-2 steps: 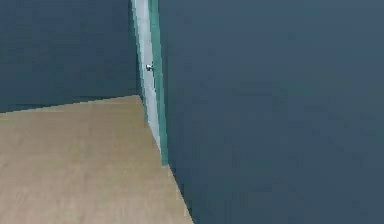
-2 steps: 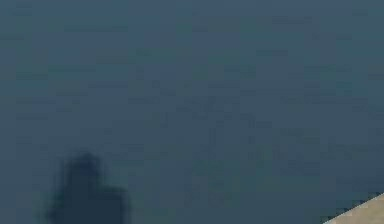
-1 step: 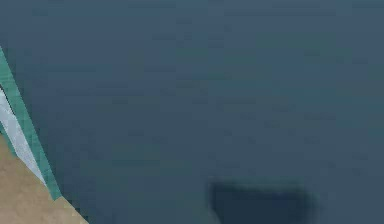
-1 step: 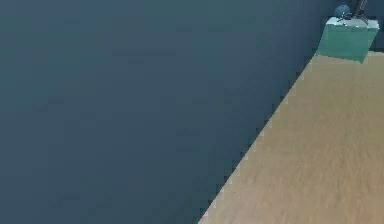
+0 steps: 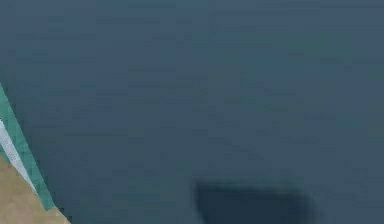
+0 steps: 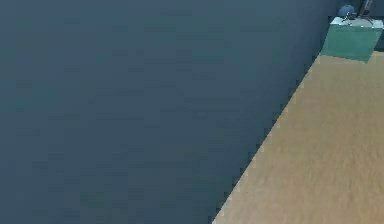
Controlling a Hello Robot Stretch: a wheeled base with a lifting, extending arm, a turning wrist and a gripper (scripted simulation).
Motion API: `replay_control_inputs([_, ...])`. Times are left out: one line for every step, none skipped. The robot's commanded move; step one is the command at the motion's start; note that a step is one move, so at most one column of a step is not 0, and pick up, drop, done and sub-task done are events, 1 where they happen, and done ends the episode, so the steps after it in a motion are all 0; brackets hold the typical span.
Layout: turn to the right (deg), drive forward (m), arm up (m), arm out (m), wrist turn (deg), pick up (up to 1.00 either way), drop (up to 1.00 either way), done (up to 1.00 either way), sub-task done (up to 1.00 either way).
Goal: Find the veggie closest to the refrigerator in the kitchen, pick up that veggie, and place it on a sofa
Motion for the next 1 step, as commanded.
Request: replay_control_inputs([-45.0,0.0,0.0,0.0,0.0,0.0,0.0,0.0,0.0])
